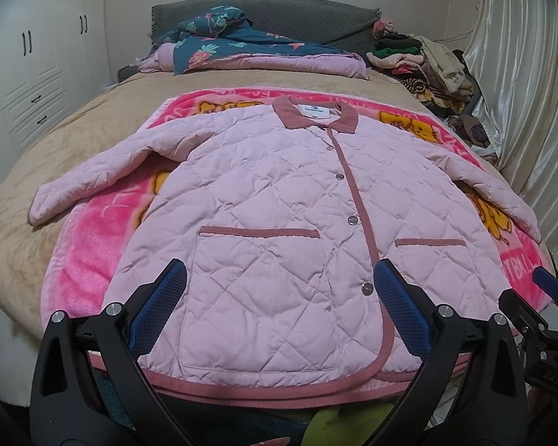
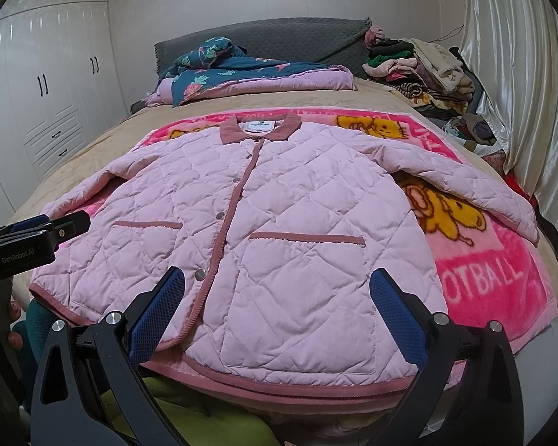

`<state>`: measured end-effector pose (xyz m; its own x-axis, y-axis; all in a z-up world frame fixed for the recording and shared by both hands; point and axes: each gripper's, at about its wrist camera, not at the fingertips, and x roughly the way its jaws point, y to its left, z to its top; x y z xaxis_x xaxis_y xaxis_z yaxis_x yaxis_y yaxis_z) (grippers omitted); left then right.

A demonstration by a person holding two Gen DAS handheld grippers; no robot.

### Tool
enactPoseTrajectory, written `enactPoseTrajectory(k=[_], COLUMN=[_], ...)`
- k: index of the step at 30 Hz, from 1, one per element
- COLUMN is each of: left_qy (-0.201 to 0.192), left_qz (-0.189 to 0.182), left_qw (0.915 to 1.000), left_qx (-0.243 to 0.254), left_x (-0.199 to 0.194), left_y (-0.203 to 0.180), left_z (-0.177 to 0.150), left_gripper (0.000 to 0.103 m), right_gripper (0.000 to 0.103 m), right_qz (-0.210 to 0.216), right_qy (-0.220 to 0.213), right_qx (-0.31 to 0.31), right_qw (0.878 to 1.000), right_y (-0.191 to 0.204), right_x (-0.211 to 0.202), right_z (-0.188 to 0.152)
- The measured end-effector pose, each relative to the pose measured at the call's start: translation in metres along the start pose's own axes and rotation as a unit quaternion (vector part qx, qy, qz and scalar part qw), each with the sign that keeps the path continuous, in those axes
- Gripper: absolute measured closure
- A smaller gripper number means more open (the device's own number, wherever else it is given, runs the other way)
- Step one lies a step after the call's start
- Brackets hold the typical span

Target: Fold large clothes

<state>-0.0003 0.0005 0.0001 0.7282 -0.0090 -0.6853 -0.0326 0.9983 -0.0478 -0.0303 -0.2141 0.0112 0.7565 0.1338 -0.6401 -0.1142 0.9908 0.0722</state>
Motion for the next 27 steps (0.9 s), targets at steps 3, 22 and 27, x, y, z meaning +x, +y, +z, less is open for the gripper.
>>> enactPoseTrajectory(k=[3,22,27], left_qy=[0.0,0.001,0.0], left_qz=[0.0,0.0,0.0], left_qw=[1.0,1.0,1.0], left_qx=[0.0,0.0,0.0], left_x=[0.0,0.0,0.0], left_y=[0.0,0.0002,0.0002], left_z=[0.0,-0.0001,-0.0001], left_gripper=[0.009,0.009,0.009], right_gripper=[0.004,0.004,0.004], right_qz=[0.0,0.001,0.001], right_qy=[0.0,0.002,0.003], right_qx=[0.0,-0.002,-0.002], right_qw=[1.0,1.0,1.0], right_y=[0.0005,0.0071,0.0072], right_x=[0.0006,0.0044,0.0048], right_z=[0.0002,0.0018,0.0019])
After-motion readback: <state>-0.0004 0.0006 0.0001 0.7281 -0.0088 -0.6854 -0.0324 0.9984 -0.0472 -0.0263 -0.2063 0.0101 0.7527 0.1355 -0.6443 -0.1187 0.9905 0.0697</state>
